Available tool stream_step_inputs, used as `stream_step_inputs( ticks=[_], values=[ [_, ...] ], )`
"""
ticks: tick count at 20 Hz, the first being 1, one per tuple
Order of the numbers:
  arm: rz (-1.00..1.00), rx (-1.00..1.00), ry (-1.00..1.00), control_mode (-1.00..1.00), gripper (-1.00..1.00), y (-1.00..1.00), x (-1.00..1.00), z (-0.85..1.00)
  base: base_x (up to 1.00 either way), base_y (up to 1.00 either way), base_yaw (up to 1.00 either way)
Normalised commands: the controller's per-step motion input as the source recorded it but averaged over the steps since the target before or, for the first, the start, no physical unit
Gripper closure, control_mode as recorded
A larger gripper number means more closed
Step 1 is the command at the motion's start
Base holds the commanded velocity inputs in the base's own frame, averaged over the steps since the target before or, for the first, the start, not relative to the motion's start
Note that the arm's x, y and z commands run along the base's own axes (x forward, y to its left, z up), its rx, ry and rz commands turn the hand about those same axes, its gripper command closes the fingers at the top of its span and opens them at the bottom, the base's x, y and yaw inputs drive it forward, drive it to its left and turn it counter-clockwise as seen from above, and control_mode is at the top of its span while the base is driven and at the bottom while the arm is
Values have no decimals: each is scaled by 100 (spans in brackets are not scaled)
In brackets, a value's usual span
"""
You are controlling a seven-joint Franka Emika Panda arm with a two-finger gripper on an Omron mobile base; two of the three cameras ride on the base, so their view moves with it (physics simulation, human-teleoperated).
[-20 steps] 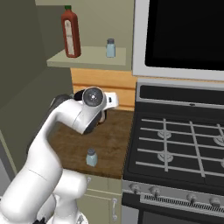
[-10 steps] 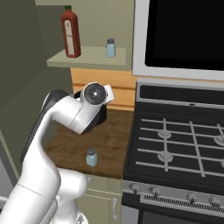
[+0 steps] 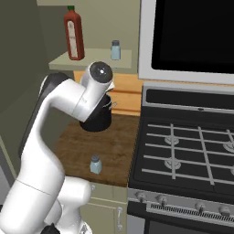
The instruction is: Put the shaker and condiment bottle from the counter next to their counterparts in the cabinet.
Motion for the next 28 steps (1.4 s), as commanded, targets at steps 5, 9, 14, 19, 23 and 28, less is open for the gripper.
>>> stream_step_inputs(
  ticks=[5,9,14,19,23,28],
  values=[
    [11,-10,18,-100,100,20,-12,40,0,0,0],
    [8,-2,11,-100,100,27,0,30,0,0,0],
    [1,0,-2,-100,100,16,0,18,0,0,0],
    [0,0,-8,-100,100,15,0,15,0,0,0],
    [0,0,-8,-100,100,19,0,20,0,0,0],
    [0,0,-8,-100,100,21,0,28,0,0,0]
  ],
)
